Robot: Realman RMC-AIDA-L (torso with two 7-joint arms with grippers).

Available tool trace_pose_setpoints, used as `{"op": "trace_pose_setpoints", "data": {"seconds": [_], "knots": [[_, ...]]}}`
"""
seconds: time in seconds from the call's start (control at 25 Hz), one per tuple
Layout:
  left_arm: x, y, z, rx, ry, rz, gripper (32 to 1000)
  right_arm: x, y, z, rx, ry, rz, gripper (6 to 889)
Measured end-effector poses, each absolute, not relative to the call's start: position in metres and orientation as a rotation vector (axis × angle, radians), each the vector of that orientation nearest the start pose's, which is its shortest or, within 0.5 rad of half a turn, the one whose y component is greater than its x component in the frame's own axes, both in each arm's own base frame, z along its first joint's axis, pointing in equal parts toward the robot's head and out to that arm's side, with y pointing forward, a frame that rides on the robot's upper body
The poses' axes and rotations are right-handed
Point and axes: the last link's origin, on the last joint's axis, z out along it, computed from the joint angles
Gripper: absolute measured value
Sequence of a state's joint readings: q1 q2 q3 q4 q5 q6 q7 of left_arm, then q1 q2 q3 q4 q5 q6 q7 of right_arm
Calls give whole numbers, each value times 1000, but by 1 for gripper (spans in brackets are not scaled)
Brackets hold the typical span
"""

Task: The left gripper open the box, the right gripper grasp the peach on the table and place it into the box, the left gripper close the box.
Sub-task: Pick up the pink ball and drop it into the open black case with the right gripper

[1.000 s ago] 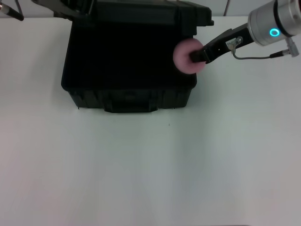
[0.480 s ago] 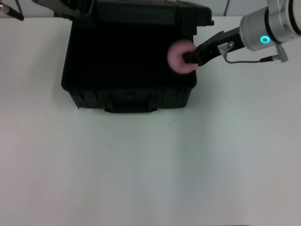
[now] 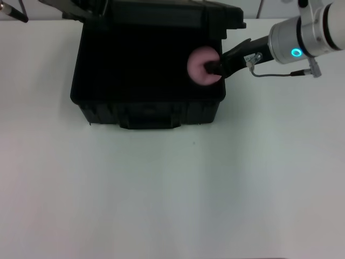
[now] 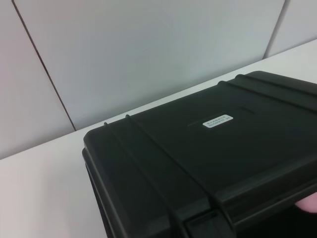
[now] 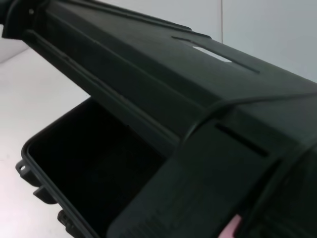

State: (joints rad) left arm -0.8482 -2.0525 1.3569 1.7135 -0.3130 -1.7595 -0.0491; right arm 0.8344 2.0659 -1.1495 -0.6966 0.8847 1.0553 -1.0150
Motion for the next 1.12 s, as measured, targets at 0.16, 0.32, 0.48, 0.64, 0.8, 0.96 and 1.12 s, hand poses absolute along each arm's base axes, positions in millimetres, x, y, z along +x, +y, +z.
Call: {"op": "trace_pose_setpoints", "data": {"seconds": [0.16, 0.32, 0.48, 0.64, 0.8, 0.96, 1.12], "knots": [[-59, 377, 72, -2127, -1060, 233, 389, 188, 427, -45, -2607, 866, 58, 42], [-58, 377, 72, -2128, -1058, 232, 389, 191, 429, -46, -2593, 855, 55, 42], [-57, 377, 71, -2130, -1051, 238, 390, 191, 430, -49, -2592, 848, 65, 42], [-57, 377, 71, -2131, -1049, 238, 390, 190, 430, -51, -2597, 852, 97, 42], [-56, 377, 71, -2131, -1047, 237, 390, 190, 429, -54, -2600, 841, 89, 43], [-56, 377, 71, -2132, -1046, 236, 391, 189, 429, -54, -2599, 838, 89, 43], [-56, 377, 71, -2132, -1045, 235, 391, 190, 430, -56, -2589, 843, 91, 43]]}}
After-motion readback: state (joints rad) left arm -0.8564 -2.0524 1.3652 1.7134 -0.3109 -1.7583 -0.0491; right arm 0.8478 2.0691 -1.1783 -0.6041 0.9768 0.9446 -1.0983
